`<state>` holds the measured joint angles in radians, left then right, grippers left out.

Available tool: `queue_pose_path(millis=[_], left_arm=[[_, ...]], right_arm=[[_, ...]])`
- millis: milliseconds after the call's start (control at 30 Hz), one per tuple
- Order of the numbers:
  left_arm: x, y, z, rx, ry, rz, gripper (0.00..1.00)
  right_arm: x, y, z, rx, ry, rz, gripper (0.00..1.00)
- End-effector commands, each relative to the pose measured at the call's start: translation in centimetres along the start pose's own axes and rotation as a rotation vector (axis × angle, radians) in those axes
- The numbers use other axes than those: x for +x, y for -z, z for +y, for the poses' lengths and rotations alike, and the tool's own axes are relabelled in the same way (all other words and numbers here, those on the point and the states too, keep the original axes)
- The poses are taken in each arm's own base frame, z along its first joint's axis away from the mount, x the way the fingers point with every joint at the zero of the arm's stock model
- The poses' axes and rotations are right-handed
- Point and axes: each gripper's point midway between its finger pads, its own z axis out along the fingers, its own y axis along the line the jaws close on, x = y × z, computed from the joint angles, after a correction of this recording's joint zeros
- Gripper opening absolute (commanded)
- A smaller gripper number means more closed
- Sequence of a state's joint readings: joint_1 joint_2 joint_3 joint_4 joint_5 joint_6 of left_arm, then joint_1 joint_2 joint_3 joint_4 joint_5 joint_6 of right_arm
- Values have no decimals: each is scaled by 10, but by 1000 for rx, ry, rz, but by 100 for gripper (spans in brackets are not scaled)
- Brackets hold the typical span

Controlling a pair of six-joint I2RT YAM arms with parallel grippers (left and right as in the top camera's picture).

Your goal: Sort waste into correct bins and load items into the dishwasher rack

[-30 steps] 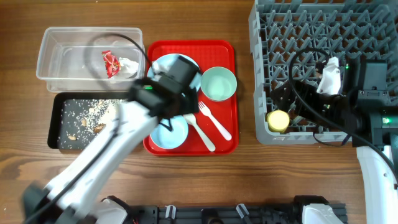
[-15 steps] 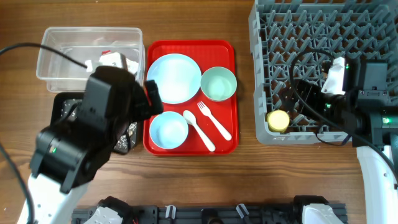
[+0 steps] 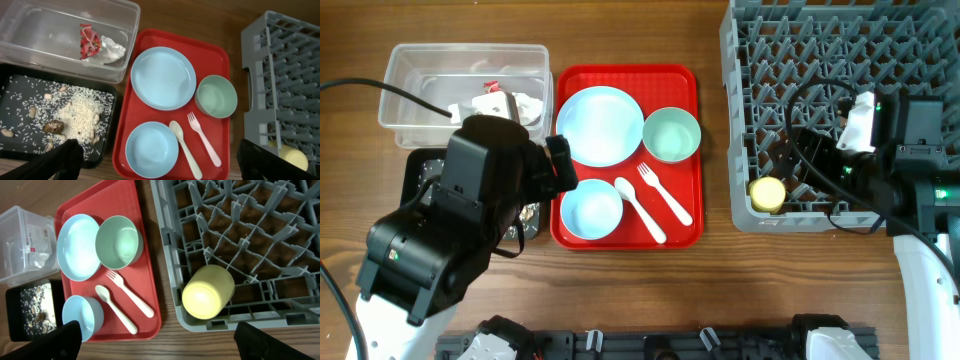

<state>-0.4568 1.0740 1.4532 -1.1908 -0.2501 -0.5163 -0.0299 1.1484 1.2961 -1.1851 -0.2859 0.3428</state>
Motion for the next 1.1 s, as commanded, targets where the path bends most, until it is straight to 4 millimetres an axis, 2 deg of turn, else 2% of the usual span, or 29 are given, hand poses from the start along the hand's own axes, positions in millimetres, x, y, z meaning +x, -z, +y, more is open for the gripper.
queue_pose_path(millis=[0,100,200,333,400,600,867,1067], left_arm=[[-18,5,21,-58,39,-99,100],[-33,5,35,-13,137,-231,100],[-29,-2,36,121,107,-325,100],[-13,-10,46,212,73,-456,100],[3,-16,53,247,74,-528,100],[33,-22,62,293,43,-663,100],[72,-51,76,296,40,-687,100],[84,-70,80,302,43,-694,100]], right_arm=[[-5,1,-3,18,-1,-14,100],[-5,1,-3,18,-1,-14,100],[-5,1,-3,18,0,-14,100],[-5,1,-3,19,-1,-14,100],[-5,1,-3,18,0,-14,100],[-5,1,-3,18,0,-14,100],[-5,1,-3,18,0,-14,100],[-5,1,-3,18,0,-14,100]])
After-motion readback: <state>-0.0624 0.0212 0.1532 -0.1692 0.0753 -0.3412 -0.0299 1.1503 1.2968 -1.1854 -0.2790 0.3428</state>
